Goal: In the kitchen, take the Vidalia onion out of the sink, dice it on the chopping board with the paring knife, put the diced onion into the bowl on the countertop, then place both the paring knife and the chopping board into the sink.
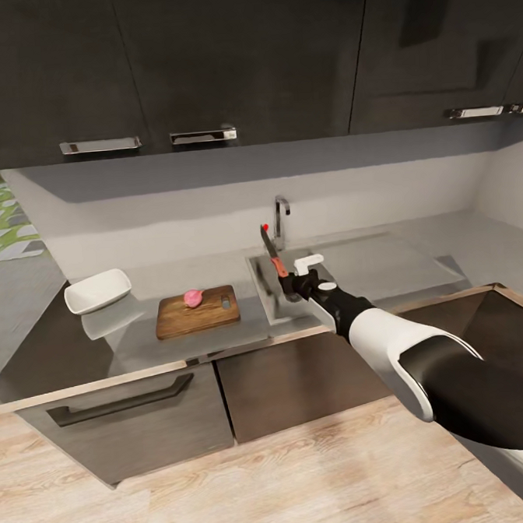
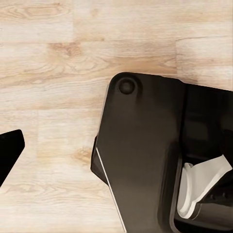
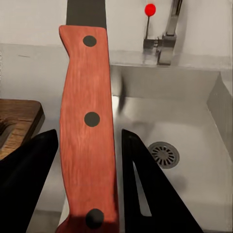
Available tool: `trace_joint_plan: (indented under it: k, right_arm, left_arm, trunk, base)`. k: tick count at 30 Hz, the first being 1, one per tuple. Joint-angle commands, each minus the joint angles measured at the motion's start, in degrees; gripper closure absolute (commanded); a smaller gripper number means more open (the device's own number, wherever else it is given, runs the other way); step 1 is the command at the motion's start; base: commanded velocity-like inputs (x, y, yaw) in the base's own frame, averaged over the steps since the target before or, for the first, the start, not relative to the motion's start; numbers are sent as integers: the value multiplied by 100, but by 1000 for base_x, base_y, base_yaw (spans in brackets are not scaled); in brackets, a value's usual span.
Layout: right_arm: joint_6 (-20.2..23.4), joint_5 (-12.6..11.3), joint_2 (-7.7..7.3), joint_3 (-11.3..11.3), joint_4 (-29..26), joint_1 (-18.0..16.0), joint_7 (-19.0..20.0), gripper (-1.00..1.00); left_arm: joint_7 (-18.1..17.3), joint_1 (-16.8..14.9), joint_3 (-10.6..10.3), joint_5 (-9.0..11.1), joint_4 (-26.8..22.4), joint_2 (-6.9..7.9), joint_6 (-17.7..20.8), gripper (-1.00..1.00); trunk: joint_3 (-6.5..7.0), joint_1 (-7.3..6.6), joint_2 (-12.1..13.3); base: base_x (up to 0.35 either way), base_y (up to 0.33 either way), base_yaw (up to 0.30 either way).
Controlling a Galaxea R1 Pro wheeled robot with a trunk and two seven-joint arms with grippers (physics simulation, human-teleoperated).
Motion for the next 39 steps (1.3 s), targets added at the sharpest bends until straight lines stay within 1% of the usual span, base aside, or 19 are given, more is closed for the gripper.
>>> trace_joint_plan:
  k: [1,5,8,9,13,14,18,21,27,39]
  right_arm:
    - [-59,-59,1,39,13,2,15,100]
    - [-177,-29,1,45,13,100,15,100]
    - [-276,113,1,42,13,134,19,100]
    - [-415,175,1,41,13,140,21,100]
    - [-795,237,1,40,13,182,27,100]
    - [-866,242,1,40,13,207,29,100]
    - [-1396,250,1,39,13,372,42,100]
    - [-1575,251,1,39,13,411,57,100]
    - [-1704,253,1,39,13,502,78,100]
    - [-1652,263,1,43,-25,516,62,100]
  left_arm:
    - [13,4,-10,13,-13,-1,-4,-100]
    - [13,4,-10,23,-8,17,-4,-100]
    - [13,4,-6,34,-6,51,-4,-100]
    - [13,4,-4,37,-5,58,-4,-100]
    - [13,4,-2,39,-5,62,-4,-100]
    - [13,4,-1,40,-5,61,-4,-100]
    - [13,4,-1,40,-6,64,-4,-100]
    - [13,4,-1,40,-10,63,-4,-100]
    - [13,4,-1,40,-6,64,-4,-100]
    - [13,4,-1,40,-5,56,-4,-100]
  trunk:
    - [-11,4,-12]
    - [-11,4,-12]
    - [-11,4,-12]
    - [-11,4,-12]
    - [-11,4,-12]
    - [-11,4,-12]
    - [-11,4,-12]
    - [-11,4,-12]
    - [-11,4,-12]
    - [-11,4,-12]
  base:
    - [0,0,0]
    - [0,0,0]
    - [0,0,0]
    - [0,0,0]
    - [0,0,0]
    - [0,0,0]
    - [0,0,0]
    - [0,0,0]
    - [0,0,0]
    - [0,0,0]
